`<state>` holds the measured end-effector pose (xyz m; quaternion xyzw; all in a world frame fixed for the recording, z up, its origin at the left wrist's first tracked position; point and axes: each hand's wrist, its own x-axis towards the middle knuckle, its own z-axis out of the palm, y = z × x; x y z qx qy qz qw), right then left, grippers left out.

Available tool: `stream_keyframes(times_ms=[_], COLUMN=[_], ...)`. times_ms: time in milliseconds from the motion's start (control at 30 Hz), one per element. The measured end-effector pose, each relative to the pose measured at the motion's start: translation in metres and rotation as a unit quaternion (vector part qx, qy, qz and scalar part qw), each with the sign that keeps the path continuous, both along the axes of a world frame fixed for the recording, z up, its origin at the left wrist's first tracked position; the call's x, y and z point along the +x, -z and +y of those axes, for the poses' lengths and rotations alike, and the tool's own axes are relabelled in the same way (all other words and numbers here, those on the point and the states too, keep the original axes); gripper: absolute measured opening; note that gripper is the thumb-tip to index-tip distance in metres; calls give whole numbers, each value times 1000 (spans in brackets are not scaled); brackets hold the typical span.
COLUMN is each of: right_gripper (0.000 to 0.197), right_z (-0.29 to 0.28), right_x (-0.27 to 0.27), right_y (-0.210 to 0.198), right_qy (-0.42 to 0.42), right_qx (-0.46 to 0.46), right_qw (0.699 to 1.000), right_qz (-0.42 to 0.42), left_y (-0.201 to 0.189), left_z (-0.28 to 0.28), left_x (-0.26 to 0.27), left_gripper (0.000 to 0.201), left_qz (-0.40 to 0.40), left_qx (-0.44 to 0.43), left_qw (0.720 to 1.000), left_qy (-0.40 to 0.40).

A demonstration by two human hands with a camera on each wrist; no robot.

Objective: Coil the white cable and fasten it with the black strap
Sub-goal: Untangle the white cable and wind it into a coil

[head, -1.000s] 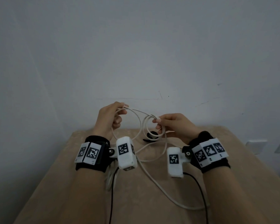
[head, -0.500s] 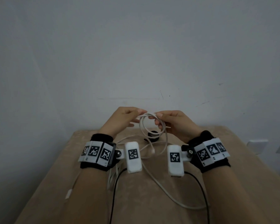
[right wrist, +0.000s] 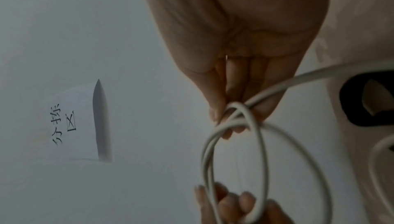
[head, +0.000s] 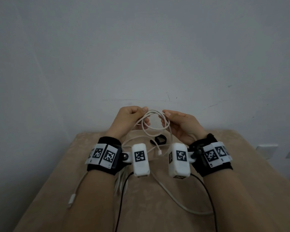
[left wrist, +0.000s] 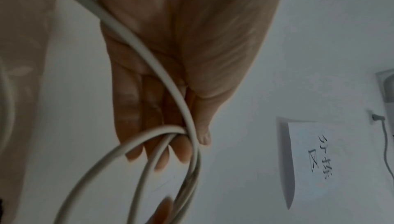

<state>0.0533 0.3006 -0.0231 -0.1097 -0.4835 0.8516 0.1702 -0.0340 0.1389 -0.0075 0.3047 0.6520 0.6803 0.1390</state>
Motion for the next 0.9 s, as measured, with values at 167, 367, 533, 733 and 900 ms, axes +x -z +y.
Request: stream_keyframes(times_ms=[167, 367, 533, 733, 900], right_gripper=[12, 31, 31, 42, 30], right_z=[11, 6, 15, 22, 9], right_x=[1, 5, 0, 16, 6], right_y=[4, -1, 2, 0, -2], right_qy=[53, -23, 86, -20, -3], right_qx=[-107, 111, -144, 58, 82], right_qw=[993, 990, 985, 990, 995], right_qz=[6, -88, 29, -123, -55], left_y=[2, 3, 1, 3, 2], left_z=[-4, 1, 0, 2, 1], left_x=[-5, -2, -1, -2, -1], left_gripper=[28, 21, 24, 18, 16], left_qz=[-93, -93, -39, -39, -25], left_qx=[63, 57, 23, 32, 14], left_qw=[994, 994, 999, 999, 1000], left_qy=[8, 22, -8, -8, 1])
